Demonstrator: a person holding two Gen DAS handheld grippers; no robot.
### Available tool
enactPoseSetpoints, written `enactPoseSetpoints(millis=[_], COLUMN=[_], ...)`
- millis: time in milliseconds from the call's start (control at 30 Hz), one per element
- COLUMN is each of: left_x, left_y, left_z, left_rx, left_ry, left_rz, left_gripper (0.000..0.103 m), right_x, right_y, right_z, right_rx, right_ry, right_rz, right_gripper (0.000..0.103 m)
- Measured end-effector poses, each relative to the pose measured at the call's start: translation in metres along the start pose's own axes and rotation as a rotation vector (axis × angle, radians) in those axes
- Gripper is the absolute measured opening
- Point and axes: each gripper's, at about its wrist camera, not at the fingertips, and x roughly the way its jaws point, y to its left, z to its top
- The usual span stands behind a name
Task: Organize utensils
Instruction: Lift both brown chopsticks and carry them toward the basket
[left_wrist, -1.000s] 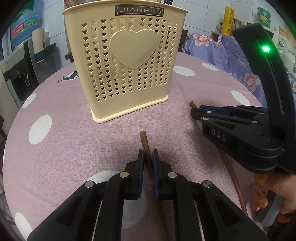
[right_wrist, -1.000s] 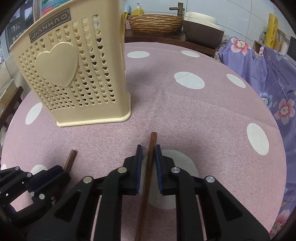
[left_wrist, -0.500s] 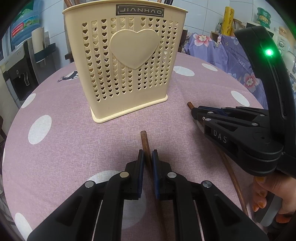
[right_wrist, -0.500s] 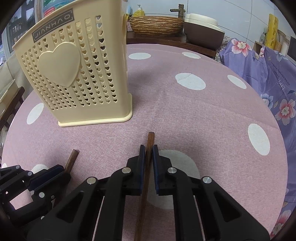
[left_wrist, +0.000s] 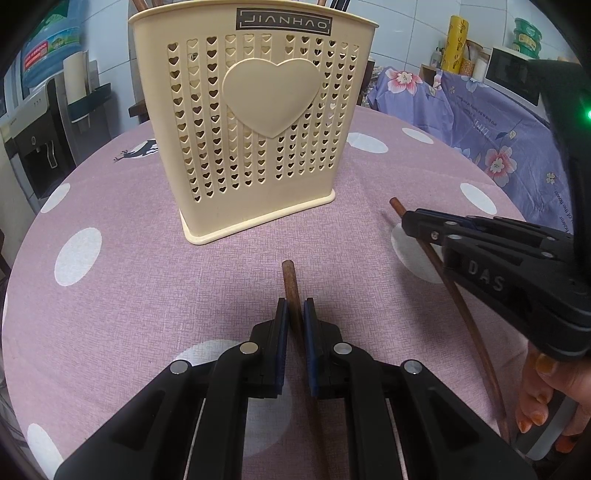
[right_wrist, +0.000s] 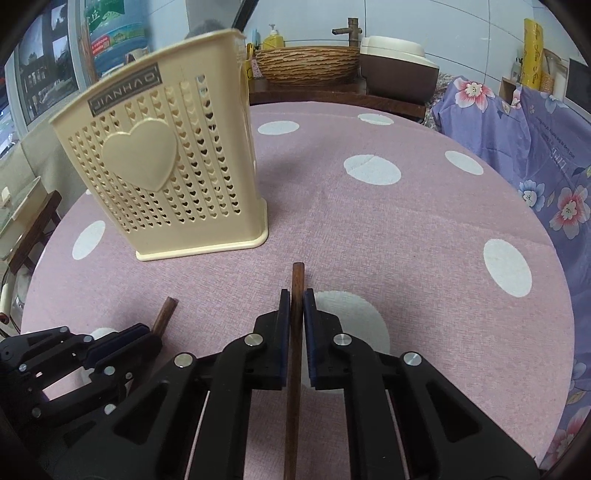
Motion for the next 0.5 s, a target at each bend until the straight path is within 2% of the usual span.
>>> enactPoseSetpoints(millis=[300, 500], left_x=[-0.006, -0.036], left_y=[0.006, 0.016], left_z=[-0.001, 0.0], left_rx=[-0.029, -0.066], left_ry=[-0.009, -0.065], left_rz=[-0.017, -0.061], left_gripper=[0.009, 0.009], right_x=[-0.042, -0.081], right_y=[-0.001, 0.005], right_z=[-0.008, -0.009], right_rx=[0.023, 0.012], right_ry=[-0.071, -0.156], right_rz=[0.036, 0.072], right_gripper=[0.008, 0.008])
